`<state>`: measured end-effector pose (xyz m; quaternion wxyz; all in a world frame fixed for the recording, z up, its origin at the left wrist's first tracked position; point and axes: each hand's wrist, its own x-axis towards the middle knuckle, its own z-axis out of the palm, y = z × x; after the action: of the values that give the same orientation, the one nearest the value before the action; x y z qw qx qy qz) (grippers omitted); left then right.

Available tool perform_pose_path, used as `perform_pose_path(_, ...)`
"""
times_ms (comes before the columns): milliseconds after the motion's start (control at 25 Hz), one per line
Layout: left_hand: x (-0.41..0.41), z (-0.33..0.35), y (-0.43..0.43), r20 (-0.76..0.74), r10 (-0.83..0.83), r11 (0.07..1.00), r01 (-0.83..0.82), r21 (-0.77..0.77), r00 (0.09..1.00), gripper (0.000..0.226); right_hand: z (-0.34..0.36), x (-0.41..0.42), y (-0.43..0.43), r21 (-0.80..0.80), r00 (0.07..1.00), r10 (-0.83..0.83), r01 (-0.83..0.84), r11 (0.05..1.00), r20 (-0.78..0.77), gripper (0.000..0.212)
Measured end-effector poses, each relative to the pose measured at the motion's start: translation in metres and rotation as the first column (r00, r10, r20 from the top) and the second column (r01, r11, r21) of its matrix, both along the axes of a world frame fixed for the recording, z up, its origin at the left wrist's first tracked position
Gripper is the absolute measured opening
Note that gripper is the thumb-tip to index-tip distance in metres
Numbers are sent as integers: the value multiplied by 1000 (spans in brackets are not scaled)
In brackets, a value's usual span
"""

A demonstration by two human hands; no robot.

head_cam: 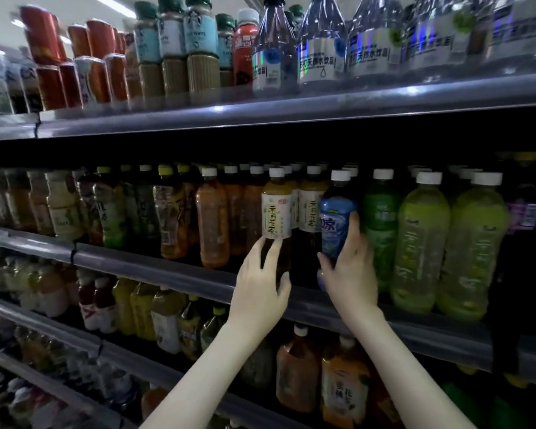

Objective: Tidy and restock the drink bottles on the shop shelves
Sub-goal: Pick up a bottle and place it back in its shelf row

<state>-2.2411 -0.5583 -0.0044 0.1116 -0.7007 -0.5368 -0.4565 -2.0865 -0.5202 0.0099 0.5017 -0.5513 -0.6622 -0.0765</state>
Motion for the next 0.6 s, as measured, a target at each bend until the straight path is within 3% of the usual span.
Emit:
perform_pose_path(120, -10, 9, 34, -25, -42, 999, 43, 8, 999, 66, -11, -1, 4, 66, 1000, -10, 9, 998, 10, 97)
perform_pose_path(280, -19, 10, 63, 27, -69, 990, 71, -124, 997, 81, -11, -8, 7, 93, 995, -96, 94, 991, 18, 104)
perform_pose_path(480, -22, 16, 81, 21, -188, 970, 189, -155, 982, 93, -10, -17, -1, 13, 990, -134, 134, 991, -43, 108)
perform_pose_path(600, -30, 15, 84, 36, -283, 947, 285, -149, 958, 96, -6, -29, -9, -57, 966, -253, 250, 967, -56, 104)
